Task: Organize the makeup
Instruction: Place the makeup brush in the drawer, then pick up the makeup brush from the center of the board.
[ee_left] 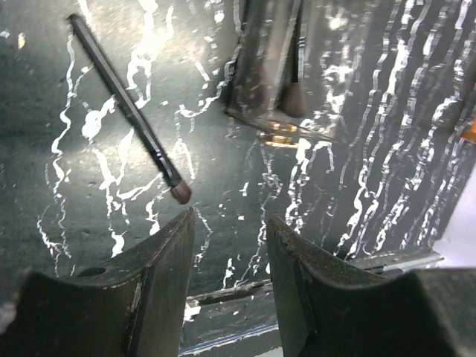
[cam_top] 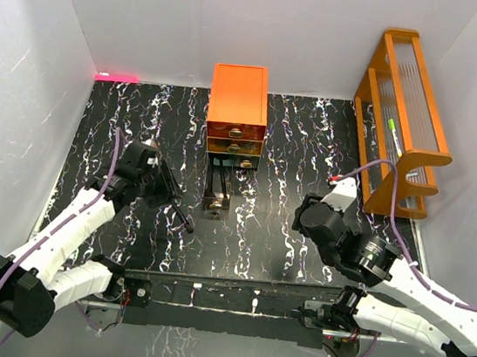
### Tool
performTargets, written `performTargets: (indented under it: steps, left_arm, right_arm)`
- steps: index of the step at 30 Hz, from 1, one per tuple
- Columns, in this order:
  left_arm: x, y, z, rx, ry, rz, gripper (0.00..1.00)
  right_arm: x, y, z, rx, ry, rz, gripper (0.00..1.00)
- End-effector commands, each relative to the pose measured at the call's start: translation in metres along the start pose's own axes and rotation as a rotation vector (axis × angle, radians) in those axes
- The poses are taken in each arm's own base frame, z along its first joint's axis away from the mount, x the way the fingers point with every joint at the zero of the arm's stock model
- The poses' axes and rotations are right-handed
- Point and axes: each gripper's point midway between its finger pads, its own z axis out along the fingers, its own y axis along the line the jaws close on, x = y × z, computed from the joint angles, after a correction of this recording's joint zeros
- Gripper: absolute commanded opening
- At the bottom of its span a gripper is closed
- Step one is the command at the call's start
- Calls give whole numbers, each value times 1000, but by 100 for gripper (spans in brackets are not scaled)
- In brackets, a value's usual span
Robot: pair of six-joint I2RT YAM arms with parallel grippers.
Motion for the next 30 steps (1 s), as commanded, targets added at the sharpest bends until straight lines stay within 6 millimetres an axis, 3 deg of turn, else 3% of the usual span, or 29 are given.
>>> performTargets:
  steps: [1,12,24,30]
  left_arm:
    - [20,24,7,-95,49,-60,41]
    - [40,51,15,-213,63,-103,40]
    - [49,59,37,-488,87,-96,38]
    - [52,53,49,-465,81,-161,38]
  right_arm:
    - [-18,-30,-8,132,-90,98,49]
    - [-26,-55,-22,214,-147,223,49]
    - [-26,-57,-23,216,-149,227,49]
    - [-27,-57,-25,201,-155,244,49]
